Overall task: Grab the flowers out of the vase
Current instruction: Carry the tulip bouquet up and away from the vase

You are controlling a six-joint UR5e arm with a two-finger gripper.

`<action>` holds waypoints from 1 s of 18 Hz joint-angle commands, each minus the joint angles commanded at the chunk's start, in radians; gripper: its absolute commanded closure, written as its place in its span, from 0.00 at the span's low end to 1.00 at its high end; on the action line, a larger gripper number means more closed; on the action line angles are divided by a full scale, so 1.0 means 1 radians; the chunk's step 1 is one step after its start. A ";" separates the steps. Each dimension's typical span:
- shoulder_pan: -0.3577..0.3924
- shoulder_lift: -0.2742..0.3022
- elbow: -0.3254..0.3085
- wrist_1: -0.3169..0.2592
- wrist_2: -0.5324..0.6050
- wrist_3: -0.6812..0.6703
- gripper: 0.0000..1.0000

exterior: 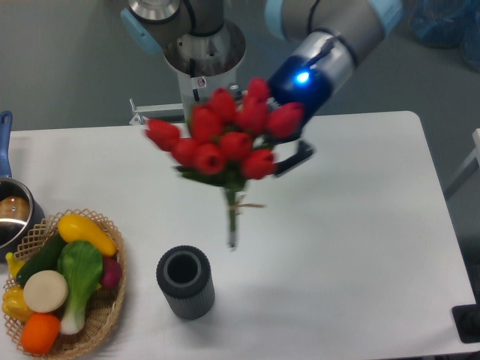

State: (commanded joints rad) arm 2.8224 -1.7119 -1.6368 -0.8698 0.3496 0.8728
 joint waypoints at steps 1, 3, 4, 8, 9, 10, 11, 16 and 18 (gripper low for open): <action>0.021 0.000 -0.002 0.000 0.003 0.002 0.47; 0.066 0.000 -0.002 0.003 0.000 0.009 0.47; 0.078 0.000 0.003 0.003 0.000 0.011 0.47; 0.110 -0.002 0.014 0.008 -0.004 0.014 0.47; 0.117 -0.002 0.015 0.008 -0.004 0.014 0.47; 0.121 -0.002 0.015 0.009 -0.004 0.014 0.47; 0.124 -0.002 0.017 0.009 -0.004 0.014 0.47; 0.132 -0.002 0.009 0.009 -0.006 0.014 0.47; 0.134 0.000 0.005 0.009 -0.008 0.012 0.47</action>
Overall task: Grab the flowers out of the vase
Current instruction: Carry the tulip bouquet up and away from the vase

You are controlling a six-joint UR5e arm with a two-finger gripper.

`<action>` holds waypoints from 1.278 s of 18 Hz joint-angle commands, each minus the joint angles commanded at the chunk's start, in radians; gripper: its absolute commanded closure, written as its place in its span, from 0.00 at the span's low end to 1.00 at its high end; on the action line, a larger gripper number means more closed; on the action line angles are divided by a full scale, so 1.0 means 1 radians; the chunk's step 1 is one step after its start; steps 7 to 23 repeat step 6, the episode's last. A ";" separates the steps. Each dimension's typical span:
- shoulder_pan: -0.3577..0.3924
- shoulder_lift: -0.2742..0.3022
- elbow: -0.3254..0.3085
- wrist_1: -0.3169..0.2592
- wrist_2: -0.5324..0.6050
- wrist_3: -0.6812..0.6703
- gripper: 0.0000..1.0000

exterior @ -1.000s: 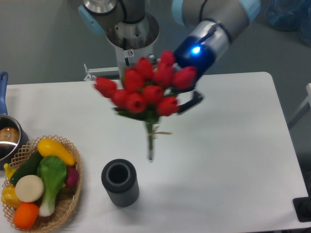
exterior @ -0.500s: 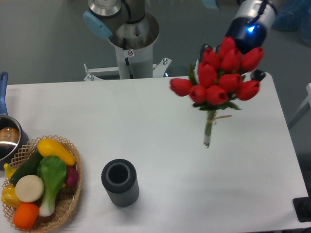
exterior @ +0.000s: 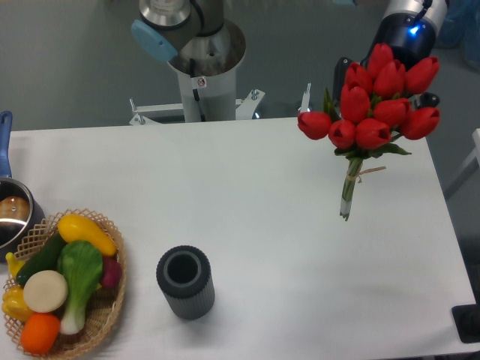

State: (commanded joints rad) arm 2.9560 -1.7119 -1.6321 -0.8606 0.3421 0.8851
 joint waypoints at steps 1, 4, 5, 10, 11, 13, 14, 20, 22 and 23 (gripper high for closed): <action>0.005 0.000 -0.002 0.000 0.000 0.000 0.47; 0.006 0.011 -0.017 0.003 0.000 0.000 0.47; 0.011 0.017 -0.026 0.003 0.000 0.002 0.47; 0.012 0.018 -0.029 0.005 0.002 0.002 0.47; 0.012 0.018 -0.029 0.005 0.002 0.002 0.47; 0.012 0.018 -0.029 0.005 0.002 0.002 0.47; 0.012 0.018 -0.029 0.005 0.002 0.002 0.47; 0.012 0.018 -0.029 0.005 0.002 0.002 0.47; 0.012 0.018 -0.029 0.005 0.002 0.002 0.47; 0.012 0.018 -0.029 0.005 0.002 0.002 0.47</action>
